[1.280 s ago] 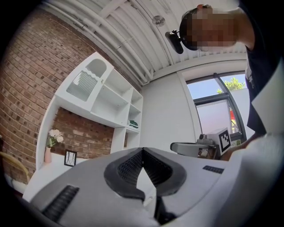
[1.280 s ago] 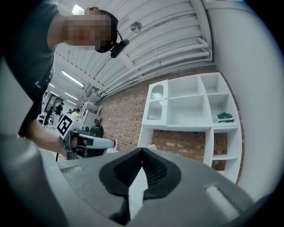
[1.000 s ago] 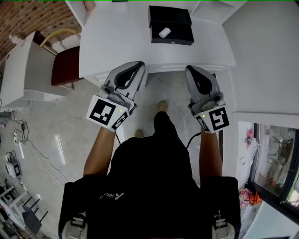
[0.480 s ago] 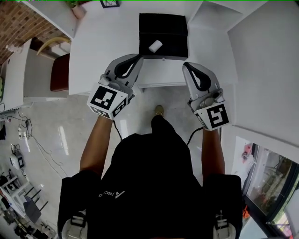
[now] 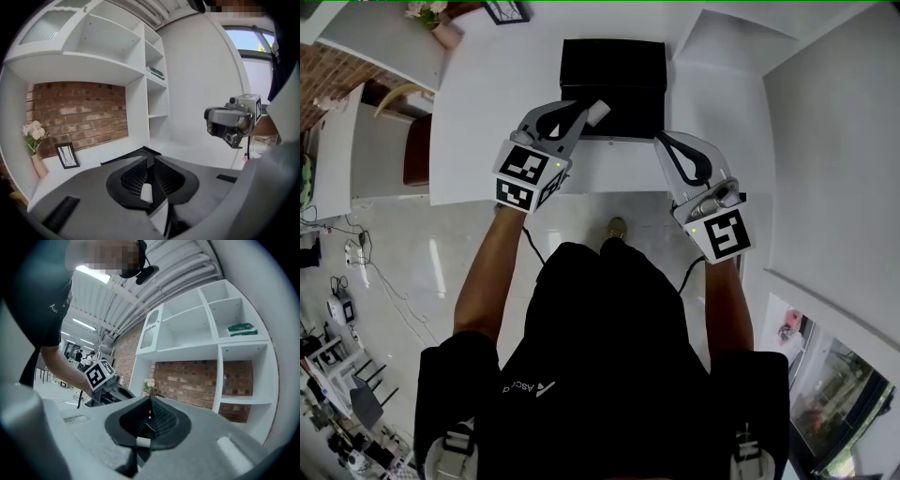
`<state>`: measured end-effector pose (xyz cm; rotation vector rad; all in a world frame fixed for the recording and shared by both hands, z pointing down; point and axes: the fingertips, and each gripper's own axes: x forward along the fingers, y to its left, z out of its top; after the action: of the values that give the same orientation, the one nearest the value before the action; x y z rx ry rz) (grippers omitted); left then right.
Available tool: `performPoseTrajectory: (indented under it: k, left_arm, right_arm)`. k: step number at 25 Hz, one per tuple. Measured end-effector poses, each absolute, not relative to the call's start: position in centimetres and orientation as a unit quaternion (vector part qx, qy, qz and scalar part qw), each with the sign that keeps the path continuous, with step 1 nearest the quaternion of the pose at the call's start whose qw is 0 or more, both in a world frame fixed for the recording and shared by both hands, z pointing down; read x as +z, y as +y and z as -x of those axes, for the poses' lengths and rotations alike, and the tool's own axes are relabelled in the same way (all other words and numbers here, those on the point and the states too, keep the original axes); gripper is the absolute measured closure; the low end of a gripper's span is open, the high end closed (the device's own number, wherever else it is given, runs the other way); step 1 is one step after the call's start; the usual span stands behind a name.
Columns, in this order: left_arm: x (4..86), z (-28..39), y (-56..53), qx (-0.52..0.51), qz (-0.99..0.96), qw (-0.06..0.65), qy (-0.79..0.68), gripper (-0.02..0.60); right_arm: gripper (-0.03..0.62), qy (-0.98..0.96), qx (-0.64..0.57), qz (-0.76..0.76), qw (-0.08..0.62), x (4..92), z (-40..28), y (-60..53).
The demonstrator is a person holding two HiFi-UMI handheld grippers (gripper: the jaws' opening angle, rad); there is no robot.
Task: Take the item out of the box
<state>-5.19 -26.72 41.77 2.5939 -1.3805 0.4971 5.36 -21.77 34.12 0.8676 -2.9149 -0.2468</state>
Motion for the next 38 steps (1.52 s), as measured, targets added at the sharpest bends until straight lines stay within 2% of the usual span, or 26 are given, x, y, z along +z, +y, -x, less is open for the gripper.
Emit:
performPoseTrajectory:
  k: [4, 12, 23, 38]
  left_arm:
    - [45.0, 4.2, -28.4, 0.232, -0.861, 0.097, -0.442, 0.473]
    - [51.3, 4.4, -31.1, 0.353, -0.829, 0.131, -0.413, 0.407]
    - [58.3, 3.7, -32.0, 0.462, -0.783, 0.206, -0.362, 0.399]
    - [61.8, 3.7, -32.7, 0.540, -0.738, 0.226, -0.336, 0.406]
  right_arm:
    - [0.592, -0.955, -0.072, -0.286, 0.041, 34.5, -6.0, -22.9]
    - [0.592, -0.948, -0.060, -0.311, 0.033, 35.0, -6.2, -24.2]
    - [0.592, -0.941, -0.049, -0.335, 0.028, 36.2, -7.1, -24.5]
    - [0.592, -0.929, -0.027, -0.369, 0.018, 37.7, -9.9, -24.8]
